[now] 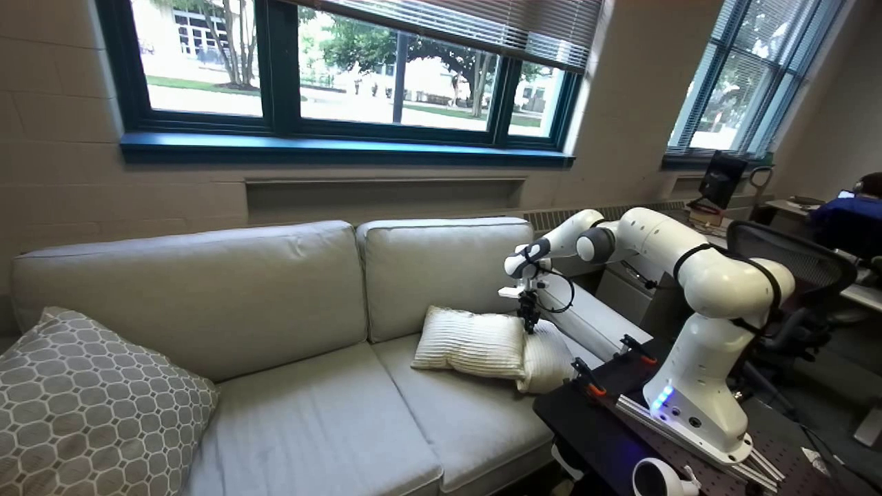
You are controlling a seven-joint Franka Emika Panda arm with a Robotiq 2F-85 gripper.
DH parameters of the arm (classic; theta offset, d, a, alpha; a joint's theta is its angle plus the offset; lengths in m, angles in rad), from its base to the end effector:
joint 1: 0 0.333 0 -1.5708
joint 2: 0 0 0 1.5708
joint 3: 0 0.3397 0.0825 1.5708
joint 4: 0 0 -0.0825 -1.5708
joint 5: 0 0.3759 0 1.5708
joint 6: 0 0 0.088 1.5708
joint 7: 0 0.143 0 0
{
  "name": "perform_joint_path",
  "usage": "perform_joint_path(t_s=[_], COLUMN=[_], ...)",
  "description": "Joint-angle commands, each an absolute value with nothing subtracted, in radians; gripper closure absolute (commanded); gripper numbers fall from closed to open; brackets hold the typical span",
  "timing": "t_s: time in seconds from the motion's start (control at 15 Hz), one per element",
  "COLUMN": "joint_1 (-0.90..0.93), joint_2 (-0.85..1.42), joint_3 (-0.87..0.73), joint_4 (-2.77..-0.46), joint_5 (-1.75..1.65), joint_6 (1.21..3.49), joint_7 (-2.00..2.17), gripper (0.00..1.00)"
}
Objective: Put the two pillows properly on the right side of the couch
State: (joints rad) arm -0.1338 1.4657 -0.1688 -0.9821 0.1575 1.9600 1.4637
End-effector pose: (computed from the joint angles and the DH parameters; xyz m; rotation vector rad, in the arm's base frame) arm 0.6460 -0.1591 -0.1117 1.7795 -2.1357 -0.5021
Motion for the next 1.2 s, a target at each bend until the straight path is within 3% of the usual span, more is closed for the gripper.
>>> perform_joint_path(t_s=[0.0,0.87,1.13], joint_1=[-0.157,-0.366,-0.492], joint_2=[1.466,1.465,1.464], joint_3=[-0.188,-0.332,-0.282], joint_4=[-0.983,-1.101,-1.169], joint_5=[0.123,0.115,-0.039], joint_6=[1.972,2.135,2.105], joint_7=[1.465,1.667,1.841], gripper=[0.99,0.98,0.98])
